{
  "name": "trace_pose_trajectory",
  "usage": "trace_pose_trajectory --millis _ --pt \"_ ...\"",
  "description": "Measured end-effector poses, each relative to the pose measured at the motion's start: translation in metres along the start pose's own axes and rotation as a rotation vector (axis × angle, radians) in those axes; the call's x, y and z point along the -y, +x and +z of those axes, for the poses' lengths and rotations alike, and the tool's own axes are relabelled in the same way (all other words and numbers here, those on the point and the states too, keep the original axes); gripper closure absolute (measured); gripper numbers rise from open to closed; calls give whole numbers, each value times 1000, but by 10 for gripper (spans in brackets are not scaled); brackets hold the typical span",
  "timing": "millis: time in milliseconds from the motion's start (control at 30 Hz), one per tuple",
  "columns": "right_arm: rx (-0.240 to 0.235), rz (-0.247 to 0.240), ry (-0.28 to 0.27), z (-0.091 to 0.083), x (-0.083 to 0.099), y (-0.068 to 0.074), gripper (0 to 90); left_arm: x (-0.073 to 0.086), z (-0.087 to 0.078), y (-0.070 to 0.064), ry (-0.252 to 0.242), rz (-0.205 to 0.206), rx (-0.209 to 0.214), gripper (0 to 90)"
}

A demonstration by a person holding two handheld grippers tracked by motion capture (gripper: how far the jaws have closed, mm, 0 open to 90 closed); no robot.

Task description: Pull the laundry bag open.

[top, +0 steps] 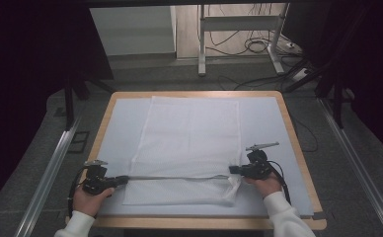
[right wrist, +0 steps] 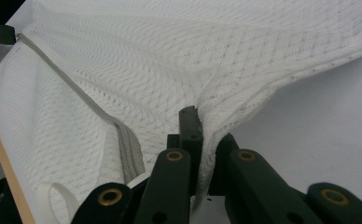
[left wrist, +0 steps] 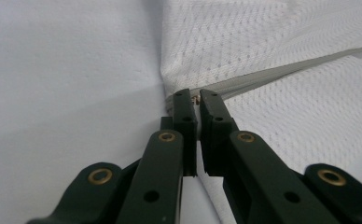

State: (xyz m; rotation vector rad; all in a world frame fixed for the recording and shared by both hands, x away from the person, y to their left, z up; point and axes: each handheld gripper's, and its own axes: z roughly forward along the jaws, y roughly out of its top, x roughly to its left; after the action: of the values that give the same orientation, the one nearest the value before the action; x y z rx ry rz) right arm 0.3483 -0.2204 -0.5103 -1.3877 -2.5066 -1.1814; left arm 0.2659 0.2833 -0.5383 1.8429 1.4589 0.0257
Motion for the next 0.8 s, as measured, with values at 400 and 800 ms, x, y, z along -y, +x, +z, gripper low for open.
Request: trace_pose_trajectory --millis 400,800 --pt "3 -4 5 1 0 0 879 3 -2 1 -6 5 5 867" --pt "5 -13 5 0 1 0 850 4 -6 -7 -53 45 -17 832"
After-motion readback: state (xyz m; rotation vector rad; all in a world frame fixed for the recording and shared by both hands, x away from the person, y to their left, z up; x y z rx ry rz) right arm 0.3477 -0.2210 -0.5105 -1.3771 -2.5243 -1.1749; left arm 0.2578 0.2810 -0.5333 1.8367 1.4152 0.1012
